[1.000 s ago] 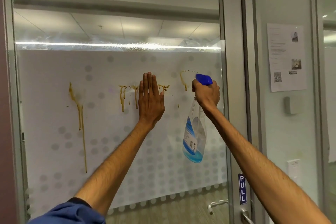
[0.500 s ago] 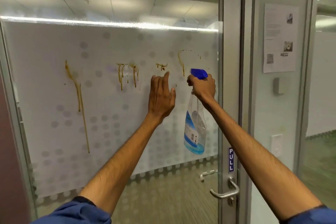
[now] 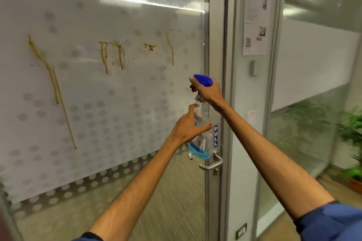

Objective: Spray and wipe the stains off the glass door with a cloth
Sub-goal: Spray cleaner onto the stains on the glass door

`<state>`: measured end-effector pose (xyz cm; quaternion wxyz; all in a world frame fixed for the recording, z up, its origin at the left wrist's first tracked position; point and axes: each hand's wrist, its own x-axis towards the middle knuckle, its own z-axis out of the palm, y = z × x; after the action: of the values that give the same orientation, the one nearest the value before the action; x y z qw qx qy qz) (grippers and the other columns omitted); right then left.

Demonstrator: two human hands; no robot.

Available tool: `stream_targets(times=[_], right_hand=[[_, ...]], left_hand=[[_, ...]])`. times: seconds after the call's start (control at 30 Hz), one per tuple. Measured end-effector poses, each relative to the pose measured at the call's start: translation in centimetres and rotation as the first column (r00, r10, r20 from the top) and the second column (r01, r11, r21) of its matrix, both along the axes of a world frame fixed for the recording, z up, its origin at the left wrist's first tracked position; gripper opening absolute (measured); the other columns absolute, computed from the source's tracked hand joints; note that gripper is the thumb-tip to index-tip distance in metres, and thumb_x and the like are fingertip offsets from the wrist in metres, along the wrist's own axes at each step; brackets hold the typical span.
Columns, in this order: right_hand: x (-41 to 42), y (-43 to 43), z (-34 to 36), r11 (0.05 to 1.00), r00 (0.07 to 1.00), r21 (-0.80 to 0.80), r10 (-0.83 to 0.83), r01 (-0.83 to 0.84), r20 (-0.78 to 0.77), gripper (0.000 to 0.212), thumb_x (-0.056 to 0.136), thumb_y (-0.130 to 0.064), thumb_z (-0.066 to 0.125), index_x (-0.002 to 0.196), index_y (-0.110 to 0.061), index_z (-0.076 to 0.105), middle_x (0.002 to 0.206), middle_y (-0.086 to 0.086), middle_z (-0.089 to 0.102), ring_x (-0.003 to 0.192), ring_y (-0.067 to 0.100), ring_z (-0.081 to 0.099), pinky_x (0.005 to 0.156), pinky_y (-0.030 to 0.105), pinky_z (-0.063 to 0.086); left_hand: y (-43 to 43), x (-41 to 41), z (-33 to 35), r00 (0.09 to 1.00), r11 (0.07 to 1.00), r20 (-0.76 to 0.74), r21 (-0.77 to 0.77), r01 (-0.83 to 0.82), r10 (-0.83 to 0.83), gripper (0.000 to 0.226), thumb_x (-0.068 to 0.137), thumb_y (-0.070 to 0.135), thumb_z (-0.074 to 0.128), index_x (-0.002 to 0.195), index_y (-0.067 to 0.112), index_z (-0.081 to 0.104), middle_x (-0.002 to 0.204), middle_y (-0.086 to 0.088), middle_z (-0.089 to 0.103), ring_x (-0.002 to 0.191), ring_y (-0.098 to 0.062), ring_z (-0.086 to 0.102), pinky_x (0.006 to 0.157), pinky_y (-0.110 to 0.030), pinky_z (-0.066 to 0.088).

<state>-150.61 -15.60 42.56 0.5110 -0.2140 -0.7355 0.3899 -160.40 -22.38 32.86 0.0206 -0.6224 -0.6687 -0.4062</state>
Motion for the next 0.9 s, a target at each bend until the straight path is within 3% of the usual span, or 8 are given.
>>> stream_targets(times=[0.07, 0.2, 0.27, 0.37, 0.47, 0.67, 0.8, 0.9], right_hand=[[1.9, -0.1, -1.2, 0.999, 0.998, 0.008, -0.036, 0.036, 0.047, 0.046, 0.089, -0.056, 0.064, 0.092, -0.011, 0.072, 0.081, 0.002, 0.074, 0.065, 0.013, 0.066, 0.063, 0.029, 0.058], [6.7, 0.0, -3.6, 0.995, 0.993, -0.068, -0.065, 0.072, 0.103, 0.055, 0.082, -0.055, 0.072, 0.100, -0.003, 0.068, 0.083, 0.010, 0.072, 0.065, 0.013, 0.066, 0.065, 0.029, 0.058], [9.6, -0.1, -4.7, 0.992, 0.985, -0.099, -0.063, 0.080, 0.162, 0.048, 0.078, -0.048, 0.079, 0.093, -0.005, 0.066, 0.075, 0.007, 0.067, 0.063, 0.010, 0.064, 0.061, 0.024, 0.055], [14.1, -0.1, -5.9, 0.982, 0.947, -0.128, -0.096, 0.141, 0.308, 0.048, 0.072, -0.028, 0.087, 0.100, 0.005, 0.065, 0.076, 0.008, 0.062, 0.068, 0.017, 0.058, 0.068, 0.031, 0.051], [19.1, 0.2, -7.1, 0.951, 0.911, -0.169, -0.181, 0.257, 0.371, 0.052, 0.070, -0.013, 0.088, 0.110, 0.010, 0.063, 0.083, 0.015, 0.059, 0.074, 0.024, 0.054, 0.073, 0.036, 0.049], [29.9, 0.7, -9.2, 0.874, 0.858, -0.186, -0.364, 0.450, 0.362, 0.038, 0.070, -0.010, 0.087, 0.102, 0.002, 0.071, 0.083, 0.013, 0.067, 0.072, 0.024, 0.059, 0.068, 0.035, 0.052], [37.0, 0.8, -10.3, 0.832, 0.828, -0.198, -0.432, 0.519, 0.358, 0.032, 0.070, -0.009, 0.087, 0.099, -0.006, 0.074, 0.075, 0.005, 0.067, 0.069, 0.020, 0.059, 0.068, 0.032, 0.053], [42.7, 0.4, -11.1, 0.807, 0.811, -0.200, -0.473, 0.555, 0.344, 0.034, 0.072, -0.006, 0.086, 0.103, -0.003, 0.073, 0.079, 0.005, 0.067, 0.069, 0.019, 0.058, 0.064, 0.027, 0.052]], left_hand=[[0.2, 1.4, -1.0, 0.998, 0.999, 0.064, -0.026, 0.024, -0.022, 0.083, 0.068, 0.069, 0.070, 0.131, 0.029, 0.034, 0.111, -0.001, 0.067, 0.081, -0.006, 0.064, 0.062, -0.015, 0.046], [0.8, 5.8, -3.4, 0.989, 0.996, 0.117, -0.021, 0.088, -0.085, 0.078, 0.068, 0.063, 0.076, 0.126, 0.019, 0.047, 0.110, 0.000, 0.066, 0.090, -0.013, 0.063, 0.067, -0.016, 0.046], [1.2, 8.4, -4.9, 0.982, 0.994, 0.152, -0.006, 0.111, -0.108, 0.077, 0.069, 0.063, 0.077, 0.125, 0.017, 0.048, 0.107, 0.003, 0.063, 0.092, -0.015, 0.063, 0.066, -0.017, 0.047], [2.2, 12.4, -6.6, 0.962, 0.987, 0.236, -0.046, 0.155, -0.140, 0.080, 0.070, 0.059, 0.078, 0.130, 0.016, 0.046, 0.120, -0.003, 0.064, 0.106, -0.023, 0.064, 0.083, -0.039, 0.058], [3.2, 16.9, -7.6, 0.954, 0.976, 0.236, -0.073, 0.205, -0.183, 0.081, 0.068, 0.064, 0.077, 0.128, 0.018, 0.047, 0.116, -0.004, 0.066, 0.102, -0.025, 0.066, 0.083, -0.042, 0.058], [5.2, 26.6, -9.6, 0.883, 0.897, 0.278, -0.128, 0.423, -0.377, 0.089, 0.069, 0.072, 0.071, 0.134, 0.016, 0.047, 0.128, -0.003, 0.061, 0.109, -0.022, 0.061, 0.078, -0.031, 0.049], [6.5, 33.0, -10.6, 0.784, 0.803, 0.355, -0.133, 0.581, -0.509, 0.080, 0.075, 0.058, 0.076, 0.134, 0.018, 0.040, 0.133, -0.004, 0.055, 0.117, -0.021, 0.056, 0.087, -0.034, 0.050], [7.3, 38.3, -11.2, 0.742, 0.761, 0.371, -0.127, 0.637, -0.559, 0.075, 0.075, 0.049, 0.079, 0.132, 0.018, 0.043, 0.133, -0.005, 0.055, 0.119, -0.022, 0.055, 0.091, -0.036, 0.049]])
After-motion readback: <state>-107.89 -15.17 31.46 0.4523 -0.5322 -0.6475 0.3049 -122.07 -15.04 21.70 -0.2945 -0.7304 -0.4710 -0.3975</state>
